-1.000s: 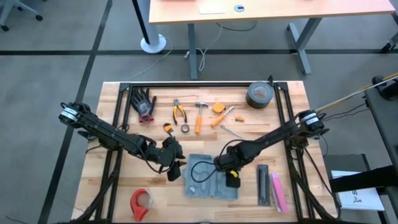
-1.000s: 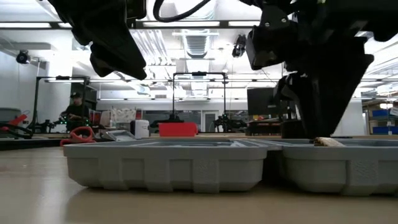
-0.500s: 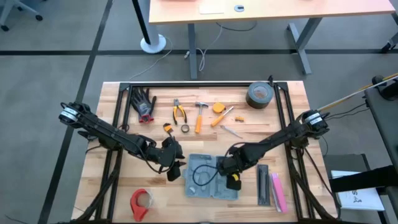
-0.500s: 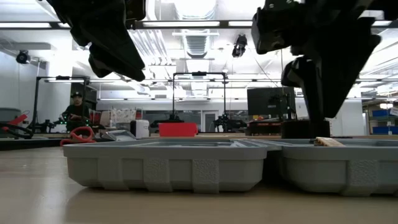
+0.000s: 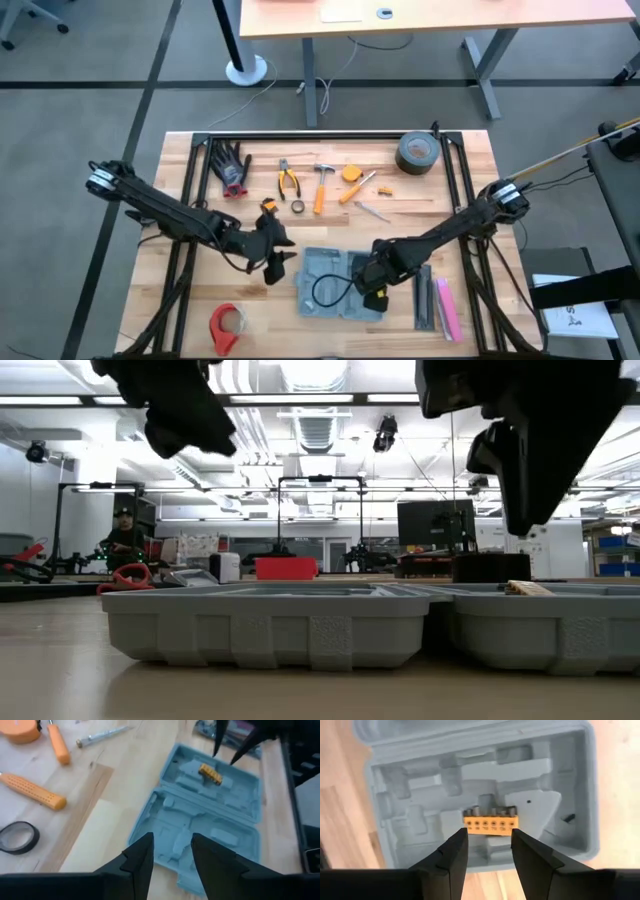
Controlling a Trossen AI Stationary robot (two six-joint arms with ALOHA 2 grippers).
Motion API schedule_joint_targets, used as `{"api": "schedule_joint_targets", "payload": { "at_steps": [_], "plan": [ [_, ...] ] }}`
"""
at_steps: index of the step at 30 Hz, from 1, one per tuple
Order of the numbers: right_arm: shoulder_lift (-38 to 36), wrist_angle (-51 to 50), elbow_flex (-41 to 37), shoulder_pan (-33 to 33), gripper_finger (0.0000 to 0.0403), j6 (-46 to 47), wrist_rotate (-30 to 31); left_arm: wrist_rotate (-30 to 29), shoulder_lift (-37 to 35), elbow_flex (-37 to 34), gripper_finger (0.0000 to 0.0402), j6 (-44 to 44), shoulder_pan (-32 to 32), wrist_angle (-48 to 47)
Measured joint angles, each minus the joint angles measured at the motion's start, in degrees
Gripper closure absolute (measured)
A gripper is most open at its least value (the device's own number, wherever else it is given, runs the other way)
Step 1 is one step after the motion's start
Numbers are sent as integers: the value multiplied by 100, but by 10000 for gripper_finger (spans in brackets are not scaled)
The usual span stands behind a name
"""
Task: Prefit tool cases
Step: Put the left screwdriver bits into the gray tool box
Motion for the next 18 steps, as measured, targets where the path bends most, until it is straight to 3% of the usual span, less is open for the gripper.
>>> {"api": "schedule_joint_targets", "payload": {
  "at_steps": [6, 13, 18],
  "plan": [
    [228, 1, -2, 2, 266, 13, 27, 4, -158, 0, 258, -84, -37, -132],
    [1104, 283, -58, -72, 273, -384, 180, 14, -49, 0, 253, -215, -79, -159],
    [1003, 216, -17, -96, 277, -362, 188, 116, -49, 0, 256, -301, -135, -208]
  ]
}}
